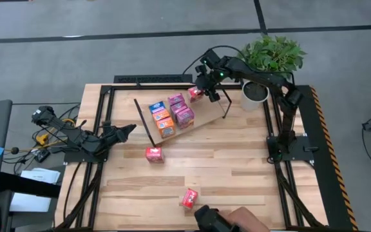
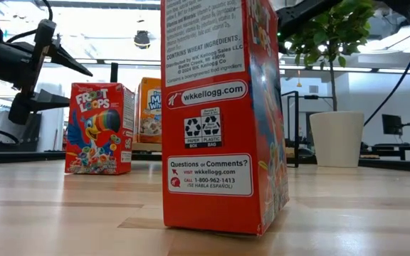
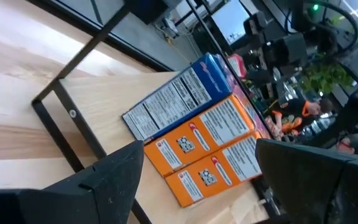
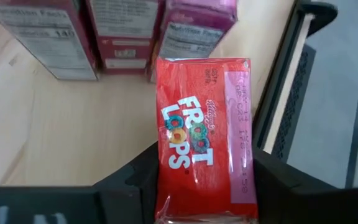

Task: Stack cereal on shelf
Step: Put the middle red cereal box on the shelf, then put the top red cereal box on the shelf aligned with the other red cereal box

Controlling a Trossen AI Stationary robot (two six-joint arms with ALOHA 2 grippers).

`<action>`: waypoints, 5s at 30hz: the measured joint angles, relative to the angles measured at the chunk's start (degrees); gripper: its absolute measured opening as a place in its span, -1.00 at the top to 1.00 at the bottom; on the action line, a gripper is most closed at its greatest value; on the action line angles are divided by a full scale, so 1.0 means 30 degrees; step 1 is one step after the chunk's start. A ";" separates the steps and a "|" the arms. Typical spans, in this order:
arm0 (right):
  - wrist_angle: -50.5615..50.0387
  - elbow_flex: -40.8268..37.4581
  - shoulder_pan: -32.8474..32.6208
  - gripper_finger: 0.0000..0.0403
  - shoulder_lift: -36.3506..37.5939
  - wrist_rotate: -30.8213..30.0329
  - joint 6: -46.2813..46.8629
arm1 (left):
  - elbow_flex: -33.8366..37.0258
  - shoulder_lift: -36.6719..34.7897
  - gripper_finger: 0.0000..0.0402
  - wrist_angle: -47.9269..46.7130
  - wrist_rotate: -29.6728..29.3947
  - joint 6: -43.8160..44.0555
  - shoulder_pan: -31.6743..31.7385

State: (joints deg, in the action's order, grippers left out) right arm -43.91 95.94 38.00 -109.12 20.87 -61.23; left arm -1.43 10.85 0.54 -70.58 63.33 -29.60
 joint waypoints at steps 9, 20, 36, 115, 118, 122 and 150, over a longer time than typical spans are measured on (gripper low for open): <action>-0.0221 0.0000 -0.0022 -0.02 0.0015 0.0137 0.0253 | 0.0000 0.0000 -0.50 -0.0073 -0.0670 0.0057 -0.0003; -0.0324 0.0000 -0.0201 -0.16 0.0015 0.0048 0.1616 | 0.0000 0.0000 -0.50 -0.0072 -0.0703 0.0159 -0.0003; 0.1025 0.0358 -0.0284 -0.30 0.0891 -0.1029 0.1499 | 0.0000 0.0000 -0.50 -0.0076 -0.0696 -0.0029 0.0003; -0.3376 -0.0800 -0.3168 0.79 0.2892 -0.7474 0.5533 | 0.0000 0.0000 -0.50 -0.0779 -0.0696 0.0029 0.0005; -0.3852 -0.0051 -0.4085 0.74 0.2892 -0.7432 0.7236 | 0.0000 0.0000 -0.50 -0.0776 -0.0654 -0.0023 0.0005; -0.3700 0.0645 -0.5613 0.68 0.2907 -0.6059 0.9695 | 0.0000 0.0000 -0.50 -0.0692 -0.0229 -0.0409 0.0005; 0.5803 -0.2747 -1.4178 -0.02 0.2834 -0.6940 1.9447 | 0.0000 0.6430 0.02 0.0597 1.0329 0.1548 -0.0214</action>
State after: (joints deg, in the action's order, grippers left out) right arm -26.51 87.70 -4.54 -100.62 0.05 -2.89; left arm -1.43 30.14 2.33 -39.59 67.98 -30.24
